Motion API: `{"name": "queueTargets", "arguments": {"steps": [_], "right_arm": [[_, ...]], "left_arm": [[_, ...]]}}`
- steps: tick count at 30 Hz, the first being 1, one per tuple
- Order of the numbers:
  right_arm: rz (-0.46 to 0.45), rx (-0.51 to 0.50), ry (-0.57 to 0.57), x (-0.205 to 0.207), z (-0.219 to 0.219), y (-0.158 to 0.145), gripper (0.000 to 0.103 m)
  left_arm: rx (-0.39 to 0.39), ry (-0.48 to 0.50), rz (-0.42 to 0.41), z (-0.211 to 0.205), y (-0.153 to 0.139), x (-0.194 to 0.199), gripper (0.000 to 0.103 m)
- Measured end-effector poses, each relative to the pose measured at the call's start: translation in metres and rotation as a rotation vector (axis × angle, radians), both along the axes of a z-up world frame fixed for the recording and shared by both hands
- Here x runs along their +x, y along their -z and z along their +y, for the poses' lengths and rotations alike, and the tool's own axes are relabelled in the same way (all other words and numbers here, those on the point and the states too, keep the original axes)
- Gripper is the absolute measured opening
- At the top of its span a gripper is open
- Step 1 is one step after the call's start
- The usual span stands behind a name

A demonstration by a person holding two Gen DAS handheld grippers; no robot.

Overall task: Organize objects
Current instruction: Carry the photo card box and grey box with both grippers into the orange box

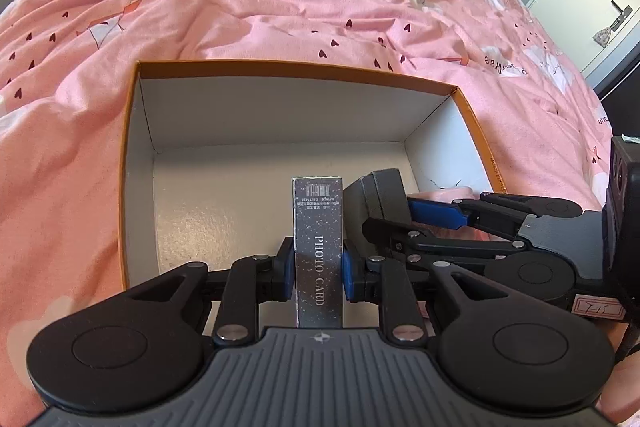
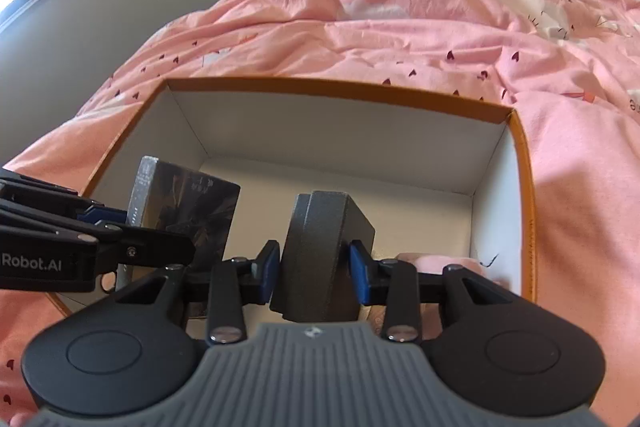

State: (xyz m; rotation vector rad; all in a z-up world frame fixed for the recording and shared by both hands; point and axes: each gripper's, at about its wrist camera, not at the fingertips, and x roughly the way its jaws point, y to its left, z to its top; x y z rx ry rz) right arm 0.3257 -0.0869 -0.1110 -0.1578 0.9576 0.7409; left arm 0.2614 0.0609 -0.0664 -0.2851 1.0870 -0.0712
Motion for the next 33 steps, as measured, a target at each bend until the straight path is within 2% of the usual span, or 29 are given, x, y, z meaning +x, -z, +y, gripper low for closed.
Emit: {"name": "queueTargets", "arguments": {"steps": [12, 17, 22, 26, 33], "right_arm": [[0.169, -0.112, -0.037, -0.003, -0.008, -0.001, 0.039], [0.216, -0.111, 0.007, 0.006, -0.01, 0.002, 0.039], [0.198, -0.081, 0.015, 0.006, -0.009, 0.007, 0.041], [0.207, -0.11, 0.011, 0.006, -0.008, 0.018, 0.039], [0.231, -0.188, -0.03, 0.001, -0.004, 0.01, 0.037]], "left_arm": [[-0.018, 0.041, 0.06, -0.011, 0.019, 0.018, 0.025], [-0.032, 0.036, 0.087, -0.014, 0.031, 0.023, 0.025], [-0.019, 0.011, 0.101, -0.011, 0.035, 0.026, 0.025], [-0.022, 0.008, 0.113, -0.011, 0.038, 0.027, 0.025], [-0.035, 0.029, 0.135, -0.015, 0.045, 0.029, 0.025]]}}
